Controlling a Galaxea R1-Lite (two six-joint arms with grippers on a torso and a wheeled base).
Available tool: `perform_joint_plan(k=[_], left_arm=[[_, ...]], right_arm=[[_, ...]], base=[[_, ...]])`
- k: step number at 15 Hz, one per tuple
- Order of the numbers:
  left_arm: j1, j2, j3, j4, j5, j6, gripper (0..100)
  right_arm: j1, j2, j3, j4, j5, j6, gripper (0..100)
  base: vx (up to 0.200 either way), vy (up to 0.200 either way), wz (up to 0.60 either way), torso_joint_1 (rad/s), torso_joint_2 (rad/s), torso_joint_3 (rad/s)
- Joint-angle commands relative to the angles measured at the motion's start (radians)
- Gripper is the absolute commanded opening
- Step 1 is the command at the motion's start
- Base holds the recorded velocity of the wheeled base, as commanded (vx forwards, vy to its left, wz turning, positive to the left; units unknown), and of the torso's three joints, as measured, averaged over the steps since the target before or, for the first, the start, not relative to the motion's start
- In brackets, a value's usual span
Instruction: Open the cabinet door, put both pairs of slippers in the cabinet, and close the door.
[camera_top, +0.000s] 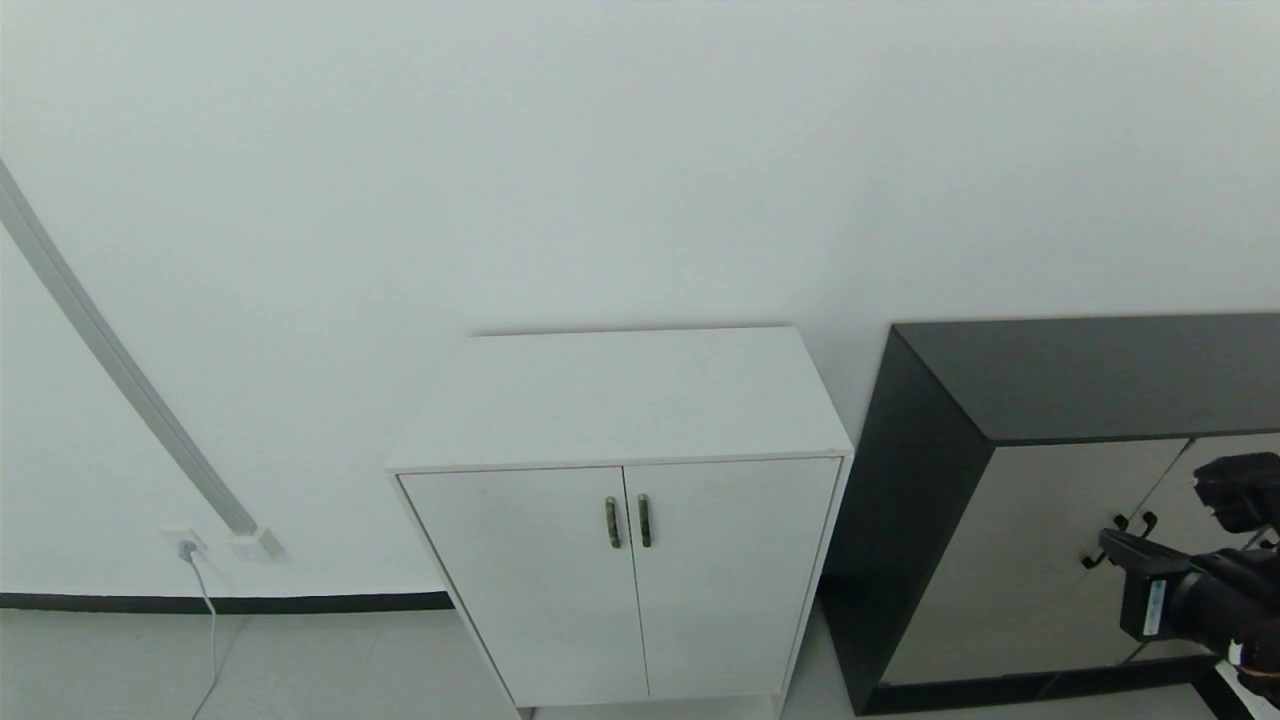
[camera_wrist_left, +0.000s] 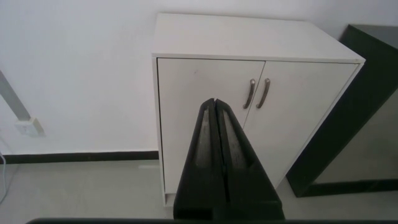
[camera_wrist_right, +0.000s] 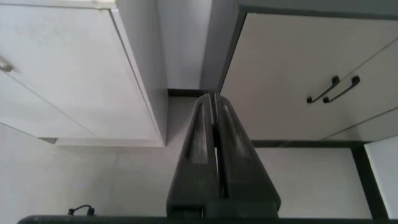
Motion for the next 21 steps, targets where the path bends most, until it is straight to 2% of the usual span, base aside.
perform_joint_plan(k=[1, 4, 6, 14, 21], left_arm=[[0.0, 0.0, 0.0, 0.0, 0.0, 0.0, 0], [0.0, 0.0, 0.0, 0.0, 0.0, 0.0, 0], [0.0, 0.0, 0.0, 0.0, 0.0, 0.0, 0], [0.0, 0.0, 0.0, 0.0, 0.0, 0.0, 0], [0.0, 0.0, 0.0, 0.0, 0.0, 0.0, 0]], right_arm=[[-0.007, -0.073, 0.056, -0.001, 0.012, -0.001, 0], [-0.007, -0.111, 0.119, 0.005, 0.039, 0.004, 0], [-0.01, -0.16, 0.119, 0.068, 0.045, 0.012, 0], [-0.008, -0.686, 0.119, 0.662, 0.153, -0.001, 0], [0.021, -0.958, 0.119, 0.944, 0.185, -0.002, 0]], base=[[0.0, 0.0, 0.0, 0.0, 0.0, 0.0], [0.0, 0.0, 0.0, 0.0, 0.0, 0.0], [0.0, 0.0, 0.0, 0.0, 0.0, 0.0], [0.0, 0.0, 0.0, 0.0, 0.0, 0.0], [0.0, 0.0, 0.0, 0.0, 0.0, 0.0]])
